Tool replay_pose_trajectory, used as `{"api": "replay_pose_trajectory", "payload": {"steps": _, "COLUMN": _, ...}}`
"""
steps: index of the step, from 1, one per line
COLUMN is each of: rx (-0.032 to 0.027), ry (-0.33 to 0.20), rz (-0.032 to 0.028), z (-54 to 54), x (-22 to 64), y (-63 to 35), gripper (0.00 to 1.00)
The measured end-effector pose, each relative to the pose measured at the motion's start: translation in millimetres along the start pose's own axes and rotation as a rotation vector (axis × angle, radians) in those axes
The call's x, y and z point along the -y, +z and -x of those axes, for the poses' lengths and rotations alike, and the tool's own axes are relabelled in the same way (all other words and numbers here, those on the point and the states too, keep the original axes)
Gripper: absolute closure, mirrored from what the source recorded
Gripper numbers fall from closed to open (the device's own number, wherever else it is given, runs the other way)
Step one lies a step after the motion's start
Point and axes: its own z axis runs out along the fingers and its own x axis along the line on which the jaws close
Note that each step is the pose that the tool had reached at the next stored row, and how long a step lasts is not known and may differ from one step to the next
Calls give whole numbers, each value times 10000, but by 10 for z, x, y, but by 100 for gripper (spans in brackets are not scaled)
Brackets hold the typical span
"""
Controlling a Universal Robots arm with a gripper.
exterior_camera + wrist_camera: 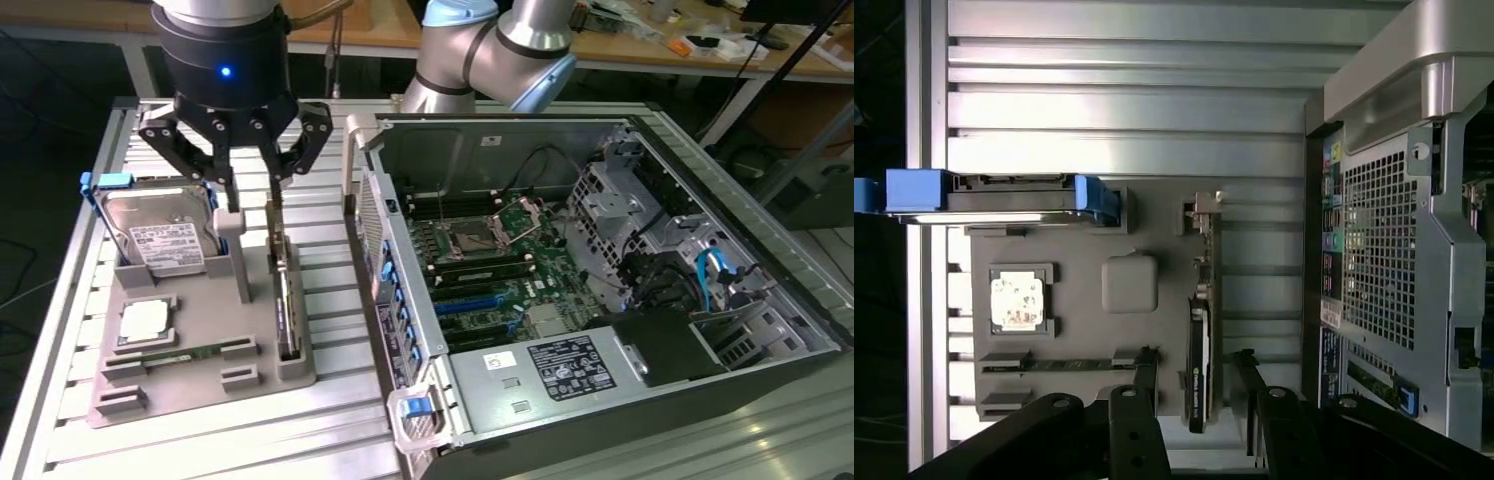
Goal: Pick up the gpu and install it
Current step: 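Pick up the gpu and move the gpu toward the slot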
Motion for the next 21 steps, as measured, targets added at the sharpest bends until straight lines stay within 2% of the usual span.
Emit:
{"api": "replay_pose_trajectory", "payload": {"steps": 5, "rx": -31, "ry": 2, "rz": 0, "z": -3, "x": 37, "y": 103, "gripper": 58}}
{"api": "replay_pose_trajectory", "payload": {"steps": 13, "rx": -57, "ry": 3, "rz": 3, "z": 21, "x": 250, "y": 181, "gripper": 58}}
{"api": "replay_pose_trajectory", "payload": {"steps": 17, "rx": -60, "ry": 3, "rz": 0, "z": 113, "x": 261, "y": 222, "gripper": 58}}
{"api": "replay_pose_trajectory", "payload": {"steps": 21, "rx": -59, "ry": 5, "rz": 1, "z": 136, "x": 263, "y": 290, "gripper": 58}}
